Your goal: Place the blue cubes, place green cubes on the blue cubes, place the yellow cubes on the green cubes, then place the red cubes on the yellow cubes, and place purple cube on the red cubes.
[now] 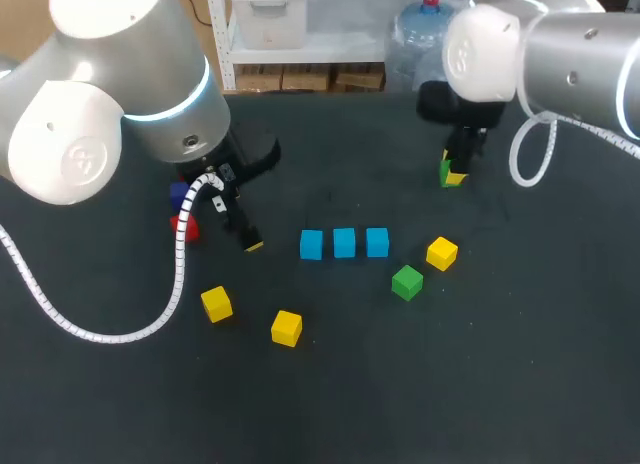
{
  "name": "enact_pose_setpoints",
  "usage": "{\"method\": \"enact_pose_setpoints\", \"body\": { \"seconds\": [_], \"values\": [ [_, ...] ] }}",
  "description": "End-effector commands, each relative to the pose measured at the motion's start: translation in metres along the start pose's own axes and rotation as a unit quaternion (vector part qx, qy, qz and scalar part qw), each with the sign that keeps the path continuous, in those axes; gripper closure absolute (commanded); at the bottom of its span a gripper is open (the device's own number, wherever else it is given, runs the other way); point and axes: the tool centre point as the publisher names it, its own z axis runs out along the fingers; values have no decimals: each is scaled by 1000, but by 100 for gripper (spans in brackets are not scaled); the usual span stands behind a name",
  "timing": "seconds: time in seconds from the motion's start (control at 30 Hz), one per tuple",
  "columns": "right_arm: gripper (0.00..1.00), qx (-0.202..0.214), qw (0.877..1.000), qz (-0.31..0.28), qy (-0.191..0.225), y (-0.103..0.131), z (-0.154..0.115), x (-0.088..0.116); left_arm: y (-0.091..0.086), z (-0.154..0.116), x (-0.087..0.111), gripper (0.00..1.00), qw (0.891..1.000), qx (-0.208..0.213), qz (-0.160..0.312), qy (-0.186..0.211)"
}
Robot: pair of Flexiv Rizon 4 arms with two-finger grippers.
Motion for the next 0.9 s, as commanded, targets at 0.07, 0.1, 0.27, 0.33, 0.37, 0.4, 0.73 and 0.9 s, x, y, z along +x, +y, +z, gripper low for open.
{"method": "enact_pose_setpoints", "body": {
  "seconds": [0.07, 0.1, 0.27, 0.33, 0.37, 0.4, 0.73, 0.9],
  "values": [
    [100, 10, 1000, 4, -1, 14, 0, 5, 1, 0, 1, 0, 1000, 1, 1, -1],
    [100, 9, 1000, 5, -1, 14, 2, 6, 1, 0, 1, 0, 1000, 1, 1, -1],
    [100, 5, 1000, 8, -3, 18, 4, 8, 1, 0, 1, 0, 1000, 1, 1, -1],
    [100, 4, 1000, 10, -5, 20, 2, 9, 1, 0, 1, 0, 1000, 1, 1, -1],
    [100, 4, 1000, 11, -8, 22, 0, 8, 1, 0, 1, 0, 1000, 1, 1, -1],
    [100, 6, 1000, 12, -9, 24, -4, 6, 1, 0, 1, 0, 1000, 1, 1, -1],
    [100, 22, 999, 31, -13, 52, -49, -22, 1, 0, 1, 0, 1000, 1, 1, -1],
    [100, 48, 998, 36, -27, 71, -64, -36, 1, 0, 1, 0, 1000, 1, 1, -1]
  ]
}}
